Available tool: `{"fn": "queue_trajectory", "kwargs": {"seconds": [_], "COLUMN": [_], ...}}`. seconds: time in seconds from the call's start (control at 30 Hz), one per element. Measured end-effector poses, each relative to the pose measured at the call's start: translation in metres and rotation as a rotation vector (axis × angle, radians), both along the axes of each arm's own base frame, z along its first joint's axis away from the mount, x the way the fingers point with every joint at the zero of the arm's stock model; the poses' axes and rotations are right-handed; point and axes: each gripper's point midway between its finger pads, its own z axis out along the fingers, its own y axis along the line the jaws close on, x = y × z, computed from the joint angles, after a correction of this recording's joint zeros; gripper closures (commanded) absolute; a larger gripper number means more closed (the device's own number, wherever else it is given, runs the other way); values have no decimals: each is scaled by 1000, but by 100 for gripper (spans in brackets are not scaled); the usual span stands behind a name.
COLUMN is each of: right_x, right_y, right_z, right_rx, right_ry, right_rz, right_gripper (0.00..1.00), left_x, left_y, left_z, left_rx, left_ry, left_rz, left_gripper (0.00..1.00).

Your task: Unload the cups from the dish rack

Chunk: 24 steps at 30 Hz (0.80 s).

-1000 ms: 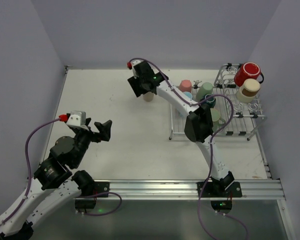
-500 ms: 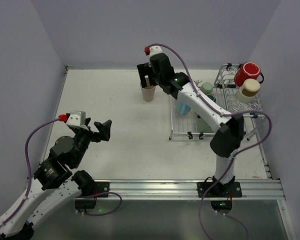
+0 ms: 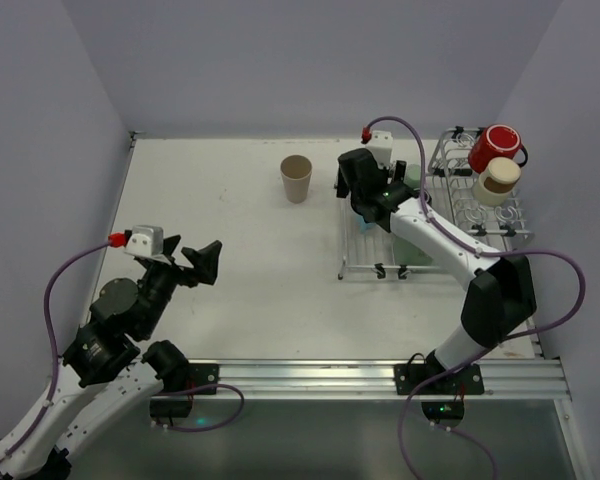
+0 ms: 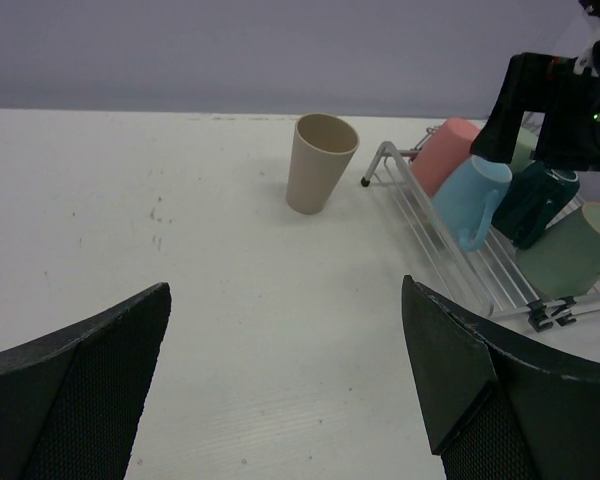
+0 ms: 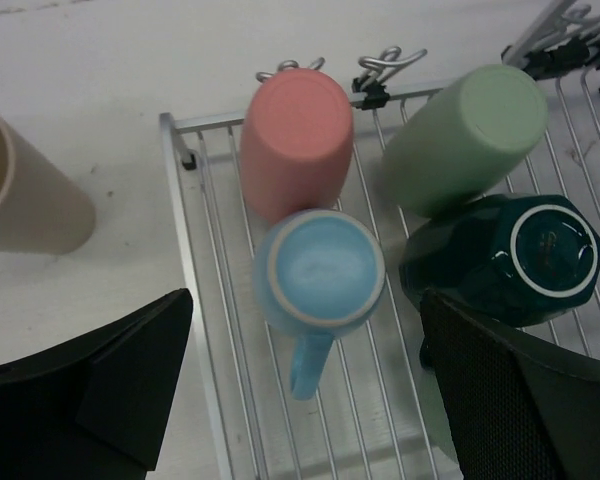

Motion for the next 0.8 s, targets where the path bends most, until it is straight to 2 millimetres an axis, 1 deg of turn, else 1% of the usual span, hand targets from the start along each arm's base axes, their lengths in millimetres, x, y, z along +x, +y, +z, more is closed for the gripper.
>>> {"fn": "queue_trajectory", "kwargs": {"seconds": [0.03,0.13,0.23,0.37,0.43,0.47,0.57,0.7,0.77,0.8], "right_x": [1,4,9,14,17,18,22,31,33,34], "right_y": [-6,-19,-27,-26,-24,-23,-22,-18,-17,-16], "right_z": [-7,-19,-28,-53,-65,-68,-70,-69,-71,-73], "right_rx": [-1,7,16,19,27,36,66,109,116,121], "right_ry": [15,41,56,108,134,141,142,121,120,122], "right_rz": [-21,-68,-99,-105,-98,-94,-90,-80,-76,-73], "right_gripper": [1,1,1,2,3,5,8,15,16,16], "left_x": [0,-1,-2,-2,-1,-1,1,3,4,5], "left_y": [0,-2,-4,-5,-7,-7,-10,-12,-11,-11], "left_z": [1,2,2,2,1,1,0,-2,-3,-3], "left_rx": [-3,-6,-6,-5,-3,-2,2,9,11,12], "left_ry": [-4,-6,-6,-5,-4,-3,3,12,14,15], "left_rz": [-3,-13,-24,-32,-35,-37,-41,-42,-38,-37], "left_gripper": [0,0,0,0,0,0,0,0,0,0]}}
